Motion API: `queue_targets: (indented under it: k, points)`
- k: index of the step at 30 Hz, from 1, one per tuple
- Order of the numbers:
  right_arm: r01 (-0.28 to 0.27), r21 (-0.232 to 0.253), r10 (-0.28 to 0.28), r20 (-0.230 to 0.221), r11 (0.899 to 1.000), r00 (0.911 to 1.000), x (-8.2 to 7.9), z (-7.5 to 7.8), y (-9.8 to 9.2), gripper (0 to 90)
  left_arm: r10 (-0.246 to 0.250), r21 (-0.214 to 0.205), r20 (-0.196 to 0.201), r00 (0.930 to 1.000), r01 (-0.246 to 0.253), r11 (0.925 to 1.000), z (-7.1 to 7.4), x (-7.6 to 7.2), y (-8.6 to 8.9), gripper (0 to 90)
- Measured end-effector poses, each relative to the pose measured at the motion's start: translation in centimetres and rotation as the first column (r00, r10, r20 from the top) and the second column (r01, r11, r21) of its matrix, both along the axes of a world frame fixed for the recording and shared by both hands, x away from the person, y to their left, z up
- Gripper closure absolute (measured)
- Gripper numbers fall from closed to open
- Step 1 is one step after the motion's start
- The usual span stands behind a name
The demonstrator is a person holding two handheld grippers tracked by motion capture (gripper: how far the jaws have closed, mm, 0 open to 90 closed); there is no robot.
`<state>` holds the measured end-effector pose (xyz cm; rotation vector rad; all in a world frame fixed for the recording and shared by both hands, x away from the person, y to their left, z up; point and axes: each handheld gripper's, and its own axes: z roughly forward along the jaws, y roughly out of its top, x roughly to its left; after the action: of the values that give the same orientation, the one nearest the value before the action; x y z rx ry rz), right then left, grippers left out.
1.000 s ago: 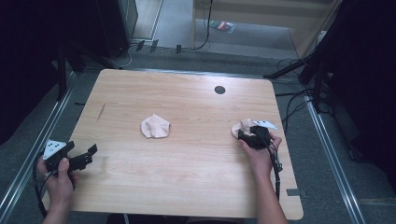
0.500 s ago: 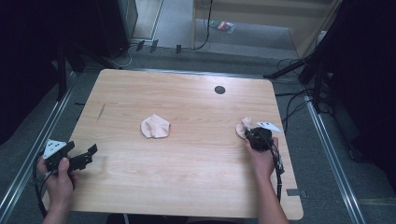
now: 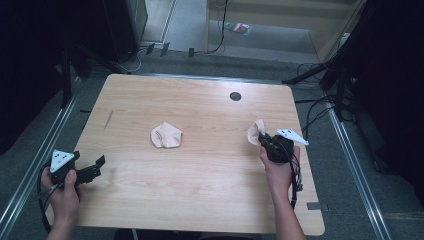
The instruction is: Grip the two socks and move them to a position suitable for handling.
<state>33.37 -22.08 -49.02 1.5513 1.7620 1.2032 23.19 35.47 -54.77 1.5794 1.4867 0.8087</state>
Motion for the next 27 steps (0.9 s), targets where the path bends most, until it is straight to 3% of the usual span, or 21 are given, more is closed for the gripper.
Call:
queue_targets:
  k: [1, 5, 8, 13, 15, 17, 21, 27]
  points:
    - [-0.015, 0.001, 0.015, 0.012, 1.0, 0.9998, -0.9, 0.9, 0.7, 80.0, -0.009, 0.004, 0.006, 0.9999, 0.009, 1.0, 0.2, -0.1, -0.2, 9.3]
    - [-0.032, 0.003, 0.032, 0.023, 0.999, 0.9992, -1.9, 1.7, 1.6, 79.9, -0.024, -0.002, 0.018, 0.9995, 0.024, 0.9997, 0.8, -0.3, -1.0, 9.3]
    - [-0.066, -0.002, 0.066, 0.036, 0.998, 0.9972, -3.3, 2.5, 2.8, 79.9, -0.055, -0.029, 0.036, 0.9979, 0.056, 0.998, 1.8, -0.7, -2.5, 9.3]
    - [-0.087, -0.01, 0.087, 0.059, 0.996, 0.9944, -4.9, 3.2, 4.3, 79.9, -0.084, -0.033, 0.043, 0.9955, 0.085, 0.9958, 3.0, -0.7, -4.7, 9.3]
    - [-0.082, -0.035, 0.085, 0.082, 0.996, 0.993, -5.6, 3.2, 4.8, 79.9, -0.089, -0.04, 0.041, 0.9952, 0.09, 0.9951, 3.2, -0.7, -5.2, 9.3]
    - [-0.089, -0.023, 0.091, 0.083, 0.996, 0.9925, -5.9, 3.2, 5.0, 79.9, -0.098, -0.048, 0.045, 0.9942, 0.1, 0.9939, 3.6, -0.6, -6.0, 9.3]
    - [-0.109, -0.008, 0.109, 0.075, 0.994, 0.9912, -7.0, 3.0, 6.0, 79.9, -0.132, -0.025, 0.056, 0.9896, 0.134, 0.9907, 4.6, -0.4, -8.1, 9.3]
    - [-0.13, -0.006, 0.13, 0.068, 0.991, 0.9891, -8.3, 2.6, 7.6, 79.9, -0.226, -0.013, 0.056, 0.9724, 0.227, 0.9737, 5.5, 0.2, -12.4, 9.3]
